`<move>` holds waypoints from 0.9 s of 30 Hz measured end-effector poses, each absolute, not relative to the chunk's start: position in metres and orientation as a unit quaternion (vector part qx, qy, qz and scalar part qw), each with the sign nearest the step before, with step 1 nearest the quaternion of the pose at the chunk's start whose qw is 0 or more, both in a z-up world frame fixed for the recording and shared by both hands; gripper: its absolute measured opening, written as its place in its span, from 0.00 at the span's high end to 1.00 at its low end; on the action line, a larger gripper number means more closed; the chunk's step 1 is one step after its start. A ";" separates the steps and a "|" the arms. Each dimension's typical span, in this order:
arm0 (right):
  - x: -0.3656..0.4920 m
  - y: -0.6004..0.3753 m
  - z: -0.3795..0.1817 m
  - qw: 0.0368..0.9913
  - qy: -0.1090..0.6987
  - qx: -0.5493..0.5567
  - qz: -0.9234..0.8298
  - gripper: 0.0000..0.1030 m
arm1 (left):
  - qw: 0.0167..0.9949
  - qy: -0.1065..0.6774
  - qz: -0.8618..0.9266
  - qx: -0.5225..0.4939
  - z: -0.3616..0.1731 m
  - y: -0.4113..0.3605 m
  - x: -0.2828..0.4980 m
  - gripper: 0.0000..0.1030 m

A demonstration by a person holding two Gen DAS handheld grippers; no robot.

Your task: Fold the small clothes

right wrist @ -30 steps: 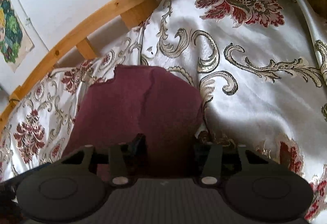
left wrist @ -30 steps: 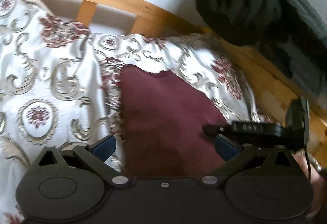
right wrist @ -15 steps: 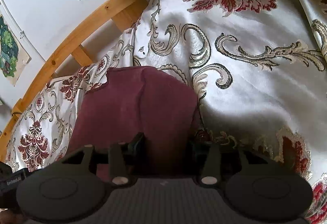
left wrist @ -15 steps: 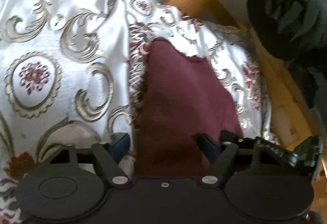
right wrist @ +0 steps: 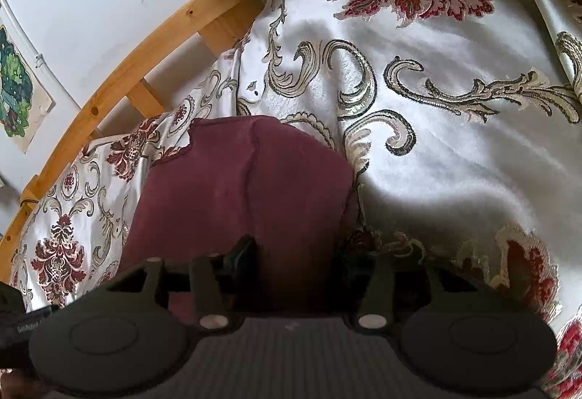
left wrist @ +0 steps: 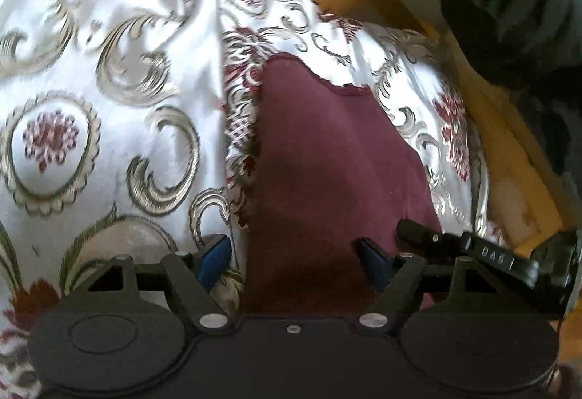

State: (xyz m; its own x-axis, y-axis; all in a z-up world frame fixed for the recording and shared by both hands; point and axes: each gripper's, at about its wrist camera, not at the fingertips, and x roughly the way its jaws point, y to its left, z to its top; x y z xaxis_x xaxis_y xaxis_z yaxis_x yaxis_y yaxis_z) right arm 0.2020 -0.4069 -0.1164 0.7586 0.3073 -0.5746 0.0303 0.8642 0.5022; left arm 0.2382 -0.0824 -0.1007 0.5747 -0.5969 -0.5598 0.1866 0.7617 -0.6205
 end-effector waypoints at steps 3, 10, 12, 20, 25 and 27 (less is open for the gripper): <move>0.203 -0.407 -0.117 0.904 0.339 0.249 0.076 0.45 | 0.845 0.403 -0.232 -0.264 -0.103 -0.081 0.238 0.27; 0.202 -0.406 -0.116 0.906 0.335 0.249 0.073 0.49 | 0.831 0.414 -0.238 -0.286 -0.101 -0.082 0.239 0.51; 0.200 -0.404 -0.114 0.909 0.328 0.243 0.076 0.56 | 0.839 0.407 -0.239 -0.270 -0.094 -0.086 0.235 0.60; 0.169 -0.365 -0.074 0.961 0.225 0.126 0.099 0.77 | 0.886 0.337 -0.238 -0.209 -0.047 -0.092 0.202 0.73; 0.146 -0.336 -0.054 0.979 0.143 0.079 0.125 0.78 | 0.915 0.283 -0.232 -0.169 -0.020 -0.078 0.175 0.73; 0.142 -0.319 -0.048 0.982 0.118 0.062 0.133 0.78 | 0.925 0.266 -0.220 -0.156 -0.012 -0.069 0.168 0.73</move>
